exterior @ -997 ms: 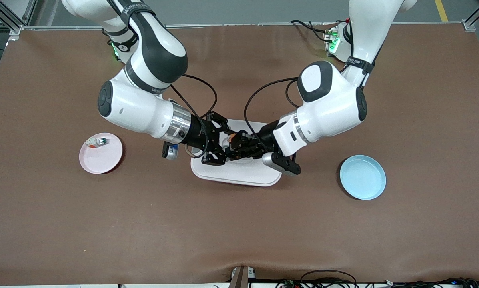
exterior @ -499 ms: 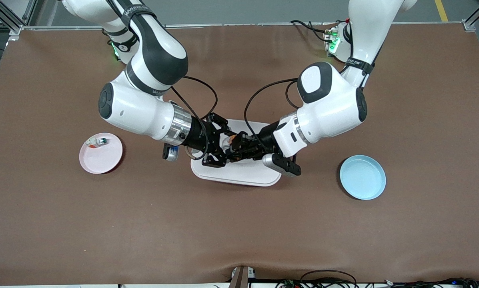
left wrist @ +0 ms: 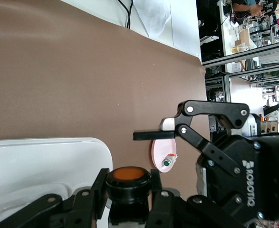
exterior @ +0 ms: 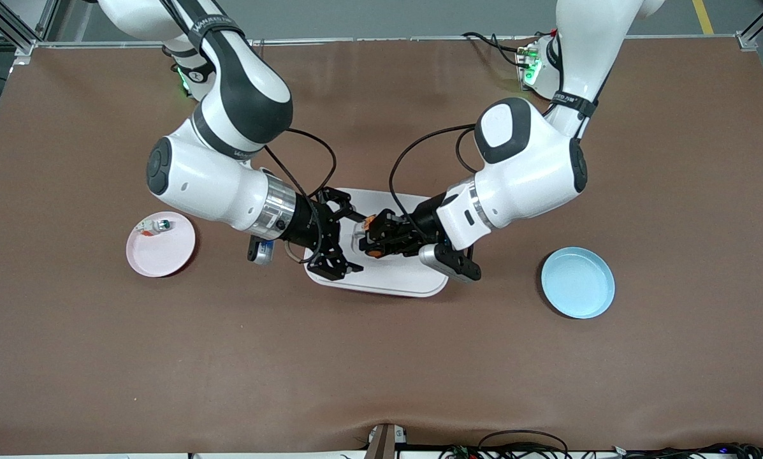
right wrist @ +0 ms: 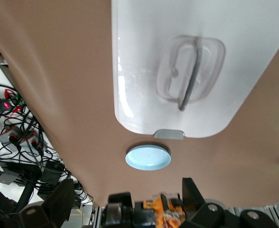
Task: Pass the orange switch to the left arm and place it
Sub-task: 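Open the right gripper and withdraw while the left gripper pulls the switch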
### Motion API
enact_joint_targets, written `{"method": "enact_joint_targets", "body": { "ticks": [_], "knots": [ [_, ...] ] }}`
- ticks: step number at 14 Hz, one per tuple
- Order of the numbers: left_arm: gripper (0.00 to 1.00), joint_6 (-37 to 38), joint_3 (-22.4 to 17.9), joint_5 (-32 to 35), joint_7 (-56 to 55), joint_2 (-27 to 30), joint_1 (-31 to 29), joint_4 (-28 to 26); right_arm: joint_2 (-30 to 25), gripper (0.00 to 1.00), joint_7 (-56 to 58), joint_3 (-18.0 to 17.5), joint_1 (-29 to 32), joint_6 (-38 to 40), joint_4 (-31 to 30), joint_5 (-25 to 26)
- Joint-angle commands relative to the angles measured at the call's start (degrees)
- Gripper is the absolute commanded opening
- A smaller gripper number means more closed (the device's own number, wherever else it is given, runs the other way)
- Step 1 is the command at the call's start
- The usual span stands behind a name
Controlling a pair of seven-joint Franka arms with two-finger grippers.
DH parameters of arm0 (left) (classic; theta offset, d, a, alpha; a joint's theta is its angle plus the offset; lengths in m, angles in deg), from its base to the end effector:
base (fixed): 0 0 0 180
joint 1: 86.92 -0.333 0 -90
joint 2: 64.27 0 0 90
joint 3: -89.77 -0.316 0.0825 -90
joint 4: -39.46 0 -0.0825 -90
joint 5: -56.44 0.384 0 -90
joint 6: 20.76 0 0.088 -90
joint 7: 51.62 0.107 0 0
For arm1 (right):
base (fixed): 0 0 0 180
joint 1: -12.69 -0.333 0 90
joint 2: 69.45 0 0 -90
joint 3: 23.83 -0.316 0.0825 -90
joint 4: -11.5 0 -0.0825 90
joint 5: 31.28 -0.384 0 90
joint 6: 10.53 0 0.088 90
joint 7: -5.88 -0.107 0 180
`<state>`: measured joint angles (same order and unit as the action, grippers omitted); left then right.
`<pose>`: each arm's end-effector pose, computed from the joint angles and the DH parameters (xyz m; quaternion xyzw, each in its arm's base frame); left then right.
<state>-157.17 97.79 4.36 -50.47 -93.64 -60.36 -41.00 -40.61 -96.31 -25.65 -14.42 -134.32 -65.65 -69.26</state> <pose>0.6202 -0.4100 0.4659 0.8951 -0.0219 0.0811 0.4379 0.6342 0.3728 0.4772 -0.6642 0.6681 0.2146 0.2578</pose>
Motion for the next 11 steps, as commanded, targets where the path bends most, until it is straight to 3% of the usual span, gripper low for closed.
{"method": "enact_joint_targets", "body": {
  "ticks": [1, 6, 11],
  "knots": [
    [0.00, 1.6, 0.2, -0.5, 1.0, 2.4, -0.6, -1.3, 0.8, 1.00, 5.3, -0.5, 1.5, 4.0, 2.0, 4.0],
    [0.00, 12.8, 0.1, -0.3, 0.7, 5.0, -5.4, -2.0, 0.2, 1.00, 21.0, -0.5, 3.7, 12.8, 1.9, 12.0],
    [0.00, 28.4, 0.0, 2.0, 1.0, 6.8, -13.3, -1.9, -0.5, 1.00, 35.2, -0.5, 8.3, 22.1, 1.9, 14.5]
  ]
}}
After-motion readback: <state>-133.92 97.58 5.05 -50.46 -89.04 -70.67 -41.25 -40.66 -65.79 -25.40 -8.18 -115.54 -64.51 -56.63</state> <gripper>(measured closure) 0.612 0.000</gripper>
